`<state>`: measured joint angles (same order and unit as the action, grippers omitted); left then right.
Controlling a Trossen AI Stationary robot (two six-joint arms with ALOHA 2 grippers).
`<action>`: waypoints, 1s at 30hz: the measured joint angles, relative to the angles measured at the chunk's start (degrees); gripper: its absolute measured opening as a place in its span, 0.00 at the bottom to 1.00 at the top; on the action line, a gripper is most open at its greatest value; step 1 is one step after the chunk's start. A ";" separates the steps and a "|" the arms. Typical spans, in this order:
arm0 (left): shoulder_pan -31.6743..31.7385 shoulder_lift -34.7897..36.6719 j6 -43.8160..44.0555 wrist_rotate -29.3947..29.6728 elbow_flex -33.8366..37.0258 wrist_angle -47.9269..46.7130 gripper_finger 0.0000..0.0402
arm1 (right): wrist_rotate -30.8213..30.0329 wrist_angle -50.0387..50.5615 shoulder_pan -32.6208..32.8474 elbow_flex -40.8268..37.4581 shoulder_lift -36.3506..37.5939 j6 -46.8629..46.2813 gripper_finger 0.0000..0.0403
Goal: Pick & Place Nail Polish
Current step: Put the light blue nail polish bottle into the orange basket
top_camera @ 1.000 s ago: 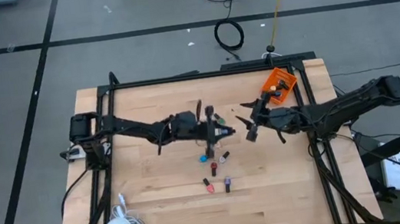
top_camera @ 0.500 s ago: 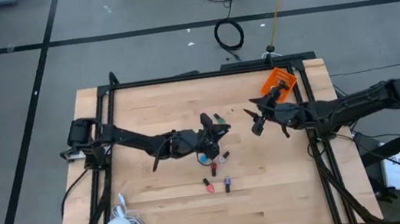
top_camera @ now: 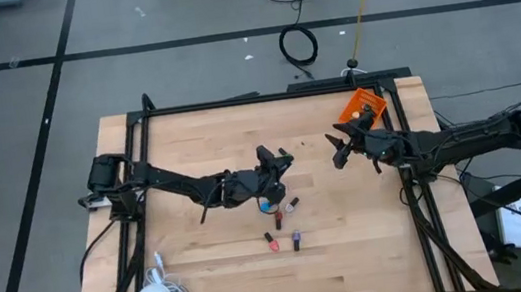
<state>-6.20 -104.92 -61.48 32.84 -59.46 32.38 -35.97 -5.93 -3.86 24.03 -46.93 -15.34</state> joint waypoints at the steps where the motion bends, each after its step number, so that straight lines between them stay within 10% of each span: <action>1: 0.39 0.00 1.72 -1.71 0.00 -0.73 0.14 | 0.00 0.00 0.02 -0.06 0.08 0.33 0.43; 11: 6.72 0.00 30.22 -30.83 0.00 -1.15 0.14 | 0.02 -0.11 0.02 -0.06 0.08 1.18 0.42; 24: 10.16 0.00 52.62 -43.95 -0.01 12.11 0.14 | 21.06 -12.73 0.50 -0.06 -3.87 12.61 0.42; 30: 12.09 0.00 68.67 -43.76 -0.02 10.90 0.14 | 21.11 -16.44 1.92 -0.06 -8.68 18.74 0.42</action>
<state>5.89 -104.92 7.19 -10.92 -59.48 43.28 -14.86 -22.38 -1.93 23.97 -55.62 3.39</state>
